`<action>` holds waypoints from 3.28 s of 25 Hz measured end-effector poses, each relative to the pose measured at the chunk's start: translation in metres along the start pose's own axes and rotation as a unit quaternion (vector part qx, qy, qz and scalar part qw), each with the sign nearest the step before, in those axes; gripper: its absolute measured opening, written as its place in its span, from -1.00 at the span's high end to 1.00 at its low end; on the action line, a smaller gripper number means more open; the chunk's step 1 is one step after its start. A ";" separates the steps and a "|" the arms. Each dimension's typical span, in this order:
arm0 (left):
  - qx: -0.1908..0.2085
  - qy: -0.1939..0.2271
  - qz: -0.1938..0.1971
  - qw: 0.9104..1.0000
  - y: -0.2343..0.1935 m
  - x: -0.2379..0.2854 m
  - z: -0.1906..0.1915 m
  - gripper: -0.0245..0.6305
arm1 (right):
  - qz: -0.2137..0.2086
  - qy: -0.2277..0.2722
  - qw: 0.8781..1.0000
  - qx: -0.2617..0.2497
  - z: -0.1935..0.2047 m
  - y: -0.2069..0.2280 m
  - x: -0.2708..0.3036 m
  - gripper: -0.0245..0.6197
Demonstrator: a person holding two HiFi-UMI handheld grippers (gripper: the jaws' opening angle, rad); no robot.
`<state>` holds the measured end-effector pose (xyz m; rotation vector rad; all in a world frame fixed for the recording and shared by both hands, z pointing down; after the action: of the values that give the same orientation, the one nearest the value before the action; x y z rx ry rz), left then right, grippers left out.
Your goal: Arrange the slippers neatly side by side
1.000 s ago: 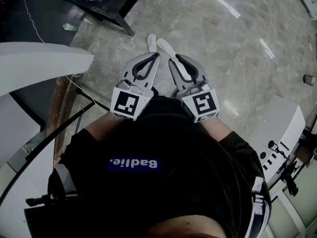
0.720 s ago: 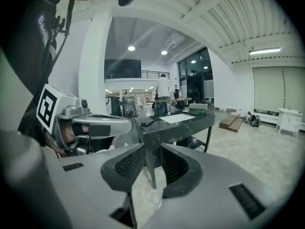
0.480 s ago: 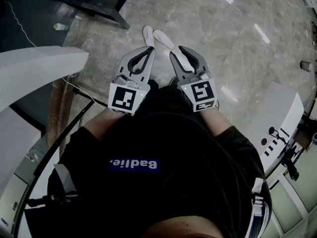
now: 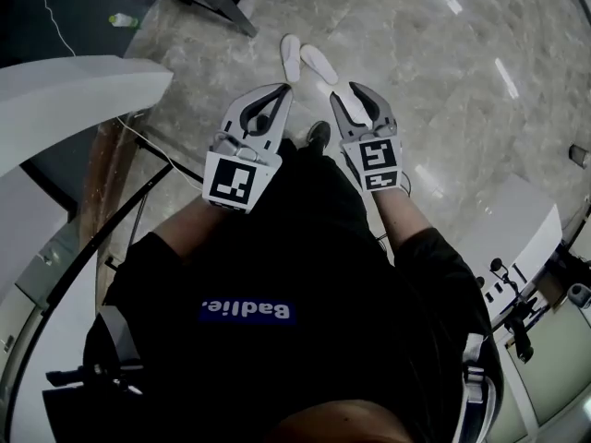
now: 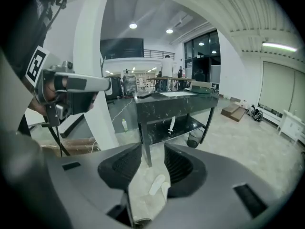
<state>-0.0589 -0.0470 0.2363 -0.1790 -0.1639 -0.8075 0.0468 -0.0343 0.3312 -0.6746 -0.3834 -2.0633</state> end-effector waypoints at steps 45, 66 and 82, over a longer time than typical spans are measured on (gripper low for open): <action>-0.056 -0.070 -0.079 0.993 -0.056 0.099 0.232 0.93 | -0.032 -0.264 0.964 -0.008 0.372 0.115 0.336 0.20; -0.037 0.027 -0.086 0.995 -0.102 0.160 0.415 0.93 | -0.057 -0.336 0.940 -0.037 0.568 0.136 0.502 0.20; -0.052 0.081 -0.136 0.986 -0.148 0.147 0.460 0.93 | -0.067 -0.437 0.893 -0.087 0.666 0.142 0.572 0.20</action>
<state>-0.1027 -0.1489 0.7291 -0.1908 0.0092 -1.1000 0.1236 -0.1575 1.2089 -1.7304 -0.7636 -1.8190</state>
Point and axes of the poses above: the fingertips, and each gripper's own axes: x forward along the fingers, y to its right, z out of its underside, the point moved 1 cm from there along -x, backward along the fingers, and after that the axes turned 3 degrees about -z, right-handed, at the moved point
